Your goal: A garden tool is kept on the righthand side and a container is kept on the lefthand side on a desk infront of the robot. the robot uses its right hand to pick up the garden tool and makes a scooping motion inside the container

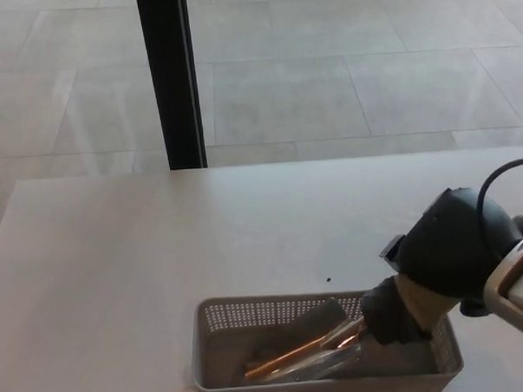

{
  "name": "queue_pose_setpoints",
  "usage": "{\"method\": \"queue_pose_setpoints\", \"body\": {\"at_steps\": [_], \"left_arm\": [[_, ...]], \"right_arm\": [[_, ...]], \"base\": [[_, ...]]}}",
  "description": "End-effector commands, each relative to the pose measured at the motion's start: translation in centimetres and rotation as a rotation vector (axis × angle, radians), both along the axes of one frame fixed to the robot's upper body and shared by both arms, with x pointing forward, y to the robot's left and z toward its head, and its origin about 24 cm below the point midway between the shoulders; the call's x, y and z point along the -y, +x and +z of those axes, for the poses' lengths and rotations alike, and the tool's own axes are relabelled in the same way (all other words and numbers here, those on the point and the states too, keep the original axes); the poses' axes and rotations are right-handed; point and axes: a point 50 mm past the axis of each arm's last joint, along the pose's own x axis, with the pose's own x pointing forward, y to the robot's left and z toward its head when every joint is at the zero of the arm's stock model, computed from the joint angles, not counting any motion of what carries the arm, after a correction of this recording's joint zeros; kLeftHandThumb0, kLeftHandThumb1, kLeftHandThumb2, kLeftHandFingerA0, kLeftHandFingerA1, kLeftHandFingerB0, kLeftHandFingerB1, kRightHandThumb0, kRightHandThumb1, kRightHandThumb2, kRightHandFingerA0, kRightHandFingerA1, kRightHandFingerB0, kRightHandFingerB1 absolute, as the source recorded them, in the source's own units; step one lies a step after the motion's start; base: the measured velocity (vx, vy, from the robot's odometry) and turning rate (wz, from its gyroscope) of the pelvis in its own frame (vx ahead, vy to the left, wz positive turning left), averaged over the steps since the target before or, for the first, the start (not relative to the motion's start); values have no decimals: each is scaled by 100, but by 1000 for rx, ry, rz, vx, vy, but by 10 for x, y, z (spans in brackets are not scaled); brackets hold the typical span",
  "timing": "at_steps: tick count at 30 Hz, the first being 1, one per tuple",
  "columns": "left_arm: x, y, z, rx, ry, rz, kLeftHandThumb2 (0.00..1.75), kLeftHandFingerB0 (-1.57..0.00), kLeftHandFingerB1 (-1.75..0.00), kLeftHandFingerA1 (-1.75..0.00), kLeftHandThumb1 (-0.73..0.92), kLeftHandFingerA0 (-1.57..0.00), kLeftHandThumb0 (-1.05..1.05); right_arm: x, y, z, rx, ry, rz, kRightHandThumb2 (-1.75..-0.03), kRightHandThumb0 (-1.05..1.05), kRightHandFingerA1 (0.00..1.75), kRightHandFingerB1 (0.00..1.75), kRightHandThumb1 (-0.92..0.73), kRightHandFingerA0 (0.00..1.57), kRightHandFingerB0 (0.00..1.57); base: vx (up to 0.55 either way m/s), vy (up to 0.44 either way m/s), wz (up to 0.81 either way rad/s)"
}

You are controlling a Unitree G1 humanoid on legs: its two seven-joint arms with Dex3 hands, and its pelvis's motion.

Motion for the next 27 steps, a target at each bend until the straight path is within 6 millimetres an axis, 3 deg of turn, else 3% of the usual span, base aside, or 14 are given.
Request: {"method": "queue_pose_setpoints", "body": {"at_steps": [1,2,3,6,7,8,10,11,14,15,17,18,19,27], "left_arm": [[-1,-1,1,-4,3,-1,59,-63,-52,-68,64,-62,-47],[-1,-1,1,-3,3,-1,59,-63,-52,-68,64,-62,-47],[-1,-1,1,2,-2,-9,58,-73,-62,-83,63,-74,-49],[-1,0,1,1,-9,-12,59,-65,-57,-75,64,-69,-47],[-2,-1,2,5,-10,-8,59,-63,-55,-72,64,-68,-46],[-2,0,2,-1,-5,-6,59,-65,-54,-74,64,-69,-46],[-2,-1,2,0,-3,-3,59,-63,-52,-70,64,-66,-46],[-2,-1,2,-8,5,-13,59,-63,-52,-69,66,-64,-46],[-2,-2,2,-12,9,-16,59,-63,-52,-69,66,-64,-46],[-3,-2,2,-7,8,-17,59,-63,-52,-72,64,-66,-49],[-3,-4,2,-9,8,-14,60,-63,-53,-71,65,-66,-49],[-3,-4,2,-12,9,-23,60,-60,-51,-68,66,-63,-49],[-3,-4,2,-16,9,-19,60,-58,-50,-65,66,-60,-48],[-4,-8,1,-26,11,5,59,-63,-51,-69,64,-63,-48]], "right_arm": [[-17,-10,-16,-33,-30,37,-82,-46,175,121,-72,103,83],[-18,-11,-17,-31,-29,38,-82,-46,175,121,-72,103,83],[-22,-11,-22,-46,20,36,-96,-38,175,117,-69,102,82],[-27,-10,-27,-104,102,-14,-90,-42,175,107,-73,95,80],[-28,-8,-27,-158,156,-58,-90,-40,175,95,-75,93,77],[-25,-5,-29,-210,262,-121,-89,-40,173,91,-66,91,79],[-24,-4,-30,-227,316,-142,-95,-39,172,90,-59,93,81],[-19,-3,-33,-279,392,-180,-102,-37,172,66,-56,90,73],[-18,-2,-34,-302,420,-195,-102,-37,172,66,-56,90,73],[-4,-2,-40,-428,584,-289,-104,-34,170,63,-52,90,78],[2,-2,-42,-454,683,-317,-110,-33,171,70,-48,91,84],[12,-1,-43,-481,801,-345,-120,-36,175,155,-46,91,78],[16,-1,-44,-489,857,-342,-125,-35,175,167,-46,92,82],[46,0,-40,-548,1149,-399,-127,-26,175,175,-50,88,72]], "base": [[0,0,0],[0,0,0],[0,0,0],[0,0,0],[0,0,0],[0,0,0],[0,0,0],[0,0,0],[0,0,0],[0,0,0],[0,0,0],[0,0,0],[0,0,0],[0,0,0]]}}
